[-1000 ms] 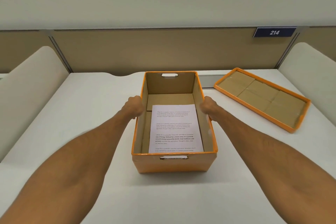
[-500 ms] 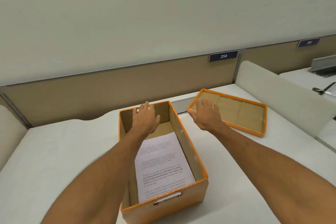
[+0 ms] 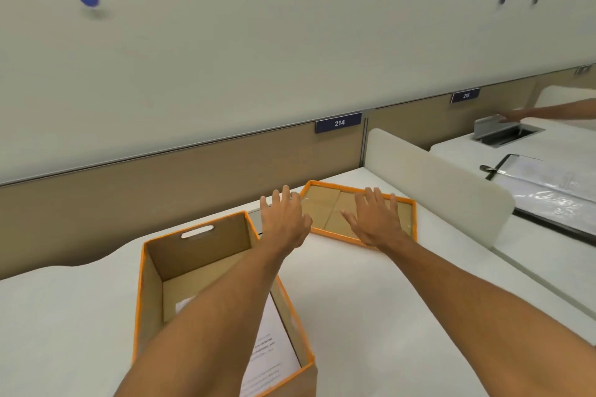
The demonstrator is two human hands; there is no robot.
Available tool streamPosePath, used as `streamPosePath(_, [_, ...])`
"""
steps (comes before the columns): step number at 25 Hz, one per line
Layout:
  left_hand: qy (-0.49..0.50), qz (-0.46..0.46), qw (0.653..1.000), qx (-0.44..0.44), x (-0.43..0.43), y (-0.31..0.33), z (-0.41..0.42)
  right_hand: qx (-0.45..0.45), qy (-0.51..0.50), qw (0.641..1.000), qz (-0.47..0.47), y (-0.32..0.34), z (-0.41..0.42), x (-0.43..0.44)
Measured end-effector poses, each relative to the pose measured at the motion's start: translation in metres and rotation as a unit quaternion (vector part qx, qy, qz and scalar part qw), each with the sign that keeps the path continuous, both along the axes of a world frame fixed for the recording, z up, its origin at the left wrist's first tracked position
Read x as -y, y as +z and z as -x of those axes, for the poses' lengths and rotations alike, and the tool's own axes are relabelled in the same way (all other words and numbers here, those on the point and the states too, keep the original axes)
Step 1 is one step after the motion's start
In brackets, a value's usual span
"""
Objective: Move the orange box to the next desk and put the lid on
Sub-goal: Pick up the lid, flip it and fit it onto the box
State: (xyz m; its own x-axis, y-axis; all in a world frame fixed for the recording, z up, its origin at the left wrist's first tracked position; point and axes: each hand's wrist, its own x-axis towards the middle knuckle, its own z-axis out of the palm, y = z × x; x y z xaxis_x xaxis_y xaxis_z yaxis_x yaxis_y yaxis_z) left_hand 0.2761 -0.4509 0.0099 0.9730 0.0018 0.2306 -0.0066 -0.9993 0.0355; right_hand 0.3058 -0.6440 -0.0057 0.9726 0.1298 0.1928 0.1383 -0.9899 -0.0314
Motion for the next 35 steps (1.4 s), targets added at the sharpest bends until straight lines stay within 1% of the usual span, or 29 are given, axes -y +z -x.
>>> streamPosePath(2, [0.016, 0.017, 1.000, -0.019, 0.021, -0.005, -0.012, 0.001, -0.015, 1.000, 0.018, -0.002, -0.015, 0.023])
streamPosePath(5, [0.030, 0.068, 0.997, -0.036, 0.058, -0.019, -0.040, -0.008, -0.025, 0.999, 0.028, -0.007, -0.052, 0.061])
streamPosePath(9, [0.050, 0.123, 0.990, -0.050, 0.094, -0.051, -0.080, -0.040, 0.001, 0.998, 0.043, -0.028, -0.111, 0.096])
streamPosePath(12, [0.103, 0.163, 0.977, -0.095, 0.114, -0.085, -0.108, -0.062, 0.023, 0.996, 0.060, -0.053, -0.156, 0.110])
streamPosePath(17, [0.182, 0.124, 0.965, -0.142, 0.133, -0.132, -0.140, -0.105, 0.045, 0.991, 0.074, -0.092, -0.212, 0.116])
streamPosePath(20, [0.244, 0.160, 0.946, -0.138, 0.137, -0.157, -0.153, -0.126, 0.047, 0.988, 0.079, -0.113, -0.239, 0.119])
streamPosePath(23, [0.314, 0.231, 0.912, -0.126, 0.142, -0.177, -0.165, -0.136, 0.052, 0.987, 0.071, -0.131, -0.267, 0.118])
streamPosePath(26, [0.361, 0.263, 0.884, -0.137, 0.150, -0.189, -0.173, -0.166, 0.042, 0.984, 0.043, -0.145, -0.288, 0.116])
streamPosePath(28, [0.371, 0.278, 0.875, -0.143, 0.151, -0.192, -0.178, -0.191, 0.020, 0.981, 0.008, -0.154, -0.298, 0.118])
streamPosePath(30, [0.372, 0.279, 0.874, -0.143, 0.150, -0.192, -0.183, -0.220, -0.004, 0.975, -0.027, -0.158, -0.304, 0.120])
streamPosePath(33, [0.364, 0.274, 0.878, -0.146, 0.141, -0.187, -0.192, -0.198, -0.017, 0.980, -0.024, -0.160, -0.304, 0.121])
streamPosePath(35, [0.341, 0.300, 0.877, -0.154, 0.130, -0.183, -0.198, -0.173, -0.039, 0.984, -0.021, -0.160, -0.298, 0.122])
